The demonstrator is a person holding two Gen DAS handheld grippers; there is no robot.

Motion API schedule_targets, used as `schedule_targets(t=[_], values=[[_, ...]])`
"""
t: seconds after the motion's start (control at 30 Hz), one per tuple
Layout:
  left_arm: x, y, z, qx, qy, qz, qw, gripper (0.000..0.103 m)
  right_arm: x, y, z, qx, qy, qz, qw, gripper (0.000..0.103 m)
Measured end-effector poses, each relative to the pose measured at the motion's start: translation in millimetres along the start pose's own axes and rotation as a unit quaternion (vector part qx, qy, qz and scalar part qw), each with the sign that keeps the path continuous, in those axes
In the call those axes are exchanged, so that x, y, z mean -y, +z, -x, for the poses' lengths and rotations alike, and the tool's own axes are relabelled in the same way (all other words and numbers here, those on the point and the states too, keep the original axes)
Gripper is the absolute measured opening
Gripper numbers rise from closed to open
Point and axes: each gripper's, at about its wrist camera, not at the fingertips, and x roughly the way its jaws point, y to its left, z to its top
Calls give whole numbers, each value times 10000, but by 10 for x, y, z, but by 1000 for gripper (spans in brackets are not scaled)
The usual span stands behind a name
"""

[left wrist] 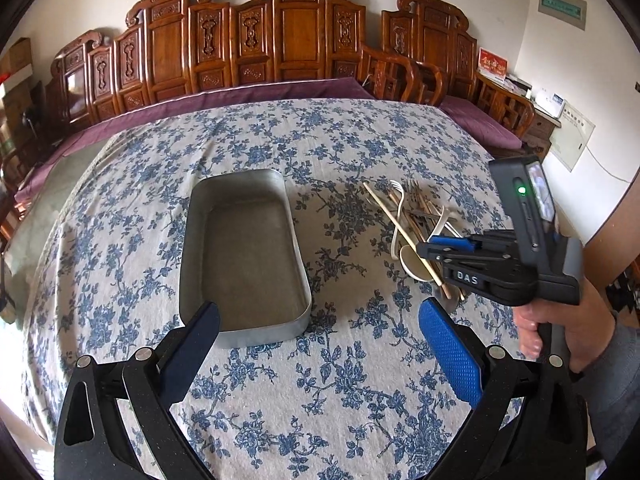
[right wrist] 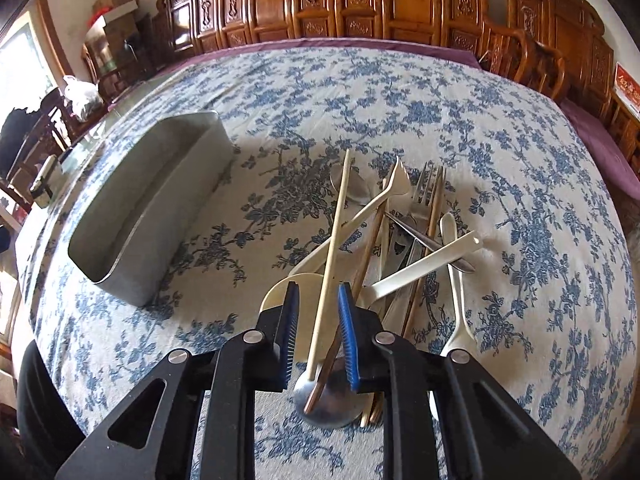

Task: Organize utensils
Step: 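Lower the right gripper onto the utensil pile and grasp a wooden chopstick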

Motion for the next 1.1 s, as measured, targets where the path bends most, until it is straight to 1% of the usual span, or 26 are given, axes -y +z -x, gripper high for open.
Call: schedule_targets(t=[0.23, 0.37, 0.53, 0.7, 0.8, 0.87, 0.93, 0.97, 1.07, 1.1], values=[[22, 38, -84, -141, -73, -50, 9999, 96, -16, 64, -214, -361, -139, 138, 9992, 18], [36, 73, -155, -256, -118, -46, 9996, 96, -23, 63, -235, -479, -197, 246, 9984, 6], [109, 135, -289, -413, -178, -85, 9990, 96, 37, 33, 28, -282, 73, 66, 9996, 6], [233, 245, -527, -516, -249, -151, 9982, 96, 204, -121, 461, 60, 98, -199, 9997, 6], [364, 296, -725, -653, -320, -220, 9971, 96, 358, -232, 651, 139, 16, -334, 9993, 6], [442, 335, -843, -740, -384, -235, 9962, 92, 475, -293, 753, 175, -29, -430, 9989, 6], [527, 371, -971, -839, -441, -242, 9952, 85, 603, -345, 846, 211, -81, -532, 9983, 6], [575, 389, -1030, -883, -477, -252, 9946, 84, 664, -378, 882, 228, -109, -581, 9980, 6], [702, 432, -1175, -973, -558, -300, 9932, 73, 803, -427, 931, 252, -147, -689, 9972, 6], [742, 443, -1221, -989, -577, -320, 9929, 67, 832, -442, 931, 260, -165, -711, 9970, 6]])
